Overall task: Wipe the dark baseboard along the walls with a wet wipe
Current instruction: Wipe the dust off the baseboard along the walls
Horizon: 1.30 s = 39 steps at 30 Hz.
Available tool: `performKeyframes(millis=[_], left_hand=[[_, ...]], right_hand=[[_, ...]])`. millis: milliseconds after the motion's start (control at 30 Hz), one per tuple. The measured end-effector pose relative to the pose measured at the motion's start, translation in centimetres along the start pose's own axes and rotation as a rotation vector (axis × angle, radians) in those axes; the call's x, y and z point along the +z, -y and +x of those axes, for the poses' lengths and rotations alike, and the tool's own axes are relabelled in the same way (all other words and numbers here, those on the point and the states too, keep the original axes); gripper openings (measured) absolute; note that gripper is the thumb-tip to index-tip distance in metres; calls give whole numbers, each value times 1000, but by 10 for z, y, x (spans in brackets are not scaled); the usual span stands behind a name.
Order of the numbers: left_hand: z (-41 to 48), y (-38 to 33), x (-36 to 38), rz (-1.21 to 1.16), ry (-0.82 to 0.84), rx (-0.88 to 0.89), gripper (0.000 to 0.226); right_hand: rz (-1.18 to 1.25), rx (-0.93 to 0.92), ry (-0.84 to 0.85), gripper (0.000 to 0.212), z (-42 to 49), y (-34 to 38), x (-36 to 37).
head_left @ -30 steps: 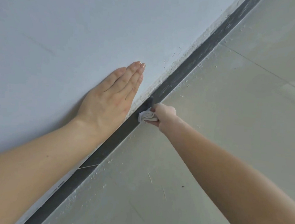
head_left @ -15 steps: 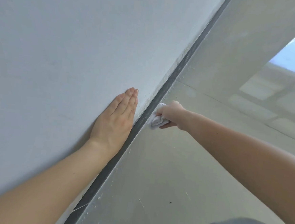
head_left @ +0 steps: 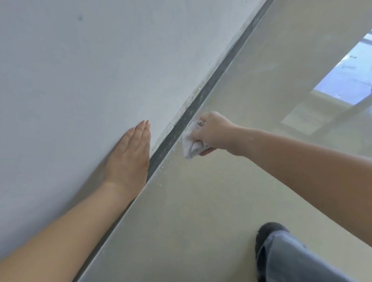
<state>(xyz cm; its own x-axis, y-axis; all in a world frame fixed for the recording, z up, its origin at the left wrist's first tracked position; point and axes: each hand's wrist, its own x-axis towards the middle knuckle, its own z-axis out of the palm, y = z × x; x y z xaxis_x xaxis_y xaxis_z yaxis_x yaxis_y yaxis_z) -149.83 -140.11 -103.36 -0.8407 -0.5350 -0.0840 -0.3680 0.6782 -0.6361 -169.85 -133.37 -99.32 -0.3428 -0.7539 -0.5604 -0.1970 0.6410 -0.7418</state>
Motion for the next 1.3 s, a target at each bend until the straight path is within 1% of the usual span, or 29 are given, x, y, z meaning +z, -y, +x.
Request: performKeyframes(millis=[33, 67, 100, 167, 200, 267, 300, 367, 400, 567, 633, 767, 833, 867, 933, 1033, 1067, 1167, 1300], left_hand=[[7, -3, -2, -32, -15, -28, 72], [11, -6, -6, -52, 46, -32, 73], [16, -9, -11, -100, 73, -41, 73], [23, -9, -22, -128, 158, -42, 72], [24, -10, -26, -154, 176, -53, 72], [29, -11, -27, -188, 196, -62, 73], [31, -11, -25, -198, 177, -64, 74], [35, -12, -19, -235, 67, -68, 79], [36, -12, -14, -239, 48, -86, 81], [23, -24, 22, -222, -151, -142, 71], [10, -31, 30, -214, -177, -194, 69], [-28, -35, 25, -226, -97, -288, 70], [-43, -29, 21, -208, -47, -297, 72], [-47, -26, 20, -199, -40, -286, 71], [-50, -20, 22, -198, -35, -263, 68], [-51, -13, 24, -208, -22, -224, 69], [-52, -10, 23, -224, -18, -207, 69], [-53, -8, 21, -271, -27, -188, 70], [-56, -5, 27, -239, -50, -166, 67]], right_hand=[[42, -4, 27, 19, 2, -4, -11], [87, 3, 64, 17, 4, -7, -23], [125, 11, 109, 14, 6, -9, -32], [151, 33, 133, 11, 10, -10, -46], [174, 48, 119, 14, 12, -11, -50], [196, 56, 114, 28, 17, -11, -52], [181, 45, 135, 30, 22, -12, -50], [129, 30, 172, 27, 34, -17, -42], [123, 28, 174, 28, 41, -20, -36], [137, -13, 213, 29, 82, -48, -5], [175, -14, 230, 28, 89, -64, 9], [310, 102, 283, 12, 77, -88, 43], [220, 123, 297, 8, 66, -96, 68], [168, 121, 307, 11, 61, -99, 82], [155, 137, 325, 15, 54, -105, 111], [225, 190, 340, 24, 57, -111, 150], [244, 217, 343, 23, 58, -112, 160], [308, 307, 357, 17, 60, -114, 187], [573, 518, 419, 7, 56, -108, 220]])
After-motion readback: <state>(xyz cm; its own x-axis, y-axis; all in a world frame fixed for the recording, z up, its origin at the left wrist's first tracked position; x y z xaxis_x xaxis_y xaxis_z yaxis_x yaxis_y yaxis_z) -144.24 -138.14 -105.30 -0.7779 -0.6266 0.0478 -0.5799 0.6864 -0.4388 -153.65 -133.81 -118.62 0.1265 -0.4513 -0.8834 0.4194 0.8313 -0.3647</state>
